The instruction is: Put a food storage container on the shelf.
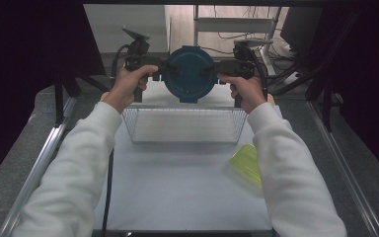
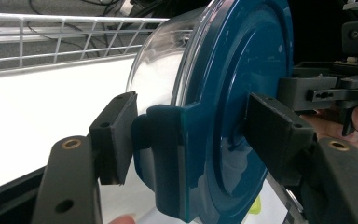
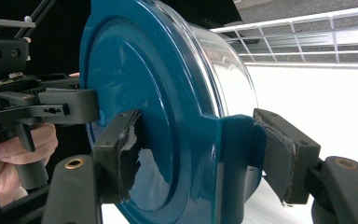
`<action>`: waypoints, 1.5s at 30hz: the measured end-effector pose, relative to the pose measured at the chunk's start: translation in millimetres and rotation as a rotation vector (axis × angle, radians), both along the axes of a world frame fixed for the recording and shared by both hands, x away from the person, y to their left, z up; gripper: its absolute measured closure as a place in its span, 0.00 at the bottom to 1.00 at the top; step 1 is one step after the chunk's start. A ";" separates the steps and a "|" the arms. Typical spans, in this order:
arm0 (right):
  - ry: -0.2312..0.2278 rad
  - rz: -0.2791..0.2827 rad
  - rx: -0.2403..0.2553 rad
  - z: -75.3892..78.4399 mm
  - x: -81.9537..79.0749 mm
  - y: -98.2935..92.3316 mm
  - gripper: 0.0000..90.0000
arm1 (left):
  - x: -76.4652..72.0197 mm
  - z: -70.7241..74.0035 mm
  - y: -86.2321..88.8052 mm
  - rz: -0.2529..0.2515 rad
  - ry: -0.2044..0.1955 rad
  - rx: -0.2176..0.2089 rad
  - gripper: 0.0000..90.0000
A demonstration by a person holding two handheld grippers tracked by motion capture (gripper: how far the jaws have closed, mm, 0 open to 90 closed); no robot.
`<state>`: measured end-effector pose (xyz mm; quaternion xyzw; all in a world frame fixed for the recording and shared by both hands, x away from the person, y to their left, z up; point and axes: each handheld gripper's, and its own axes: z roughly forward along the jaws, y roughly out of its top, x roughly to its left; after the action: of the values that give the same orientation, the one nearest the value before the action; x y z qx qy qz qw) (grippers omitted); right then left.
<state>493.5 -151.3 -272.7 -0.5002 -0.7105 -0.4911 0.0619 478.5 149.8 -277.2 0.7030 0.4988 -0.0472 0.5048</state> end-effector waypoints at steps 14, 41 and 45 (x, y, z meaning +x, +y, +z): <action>0.055 -0.012 -0.005 -16.3 13.9 -0.8 0.38 | 14.3 -18.1 -0.7 0.006 0.050 -0.012 0.40; 0.188 -0.085 0.064 -31.4 40.4 -2.0 0.37 | 42.4 -39.4 2.9 0.085 0.174 -0.122 0.39; 0.197 -0.089 0.069 -33.8 42.4 -1.6 0.36 | 43.5 -43.3 4.0 0.086 0.181 -0.138 0.39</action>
<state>535.9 -152.9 -306.4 -0.5746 -0.6607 -0.4661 0.1265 522.0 153.9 -320.6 0.6373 0.5677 -0.1231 0.5064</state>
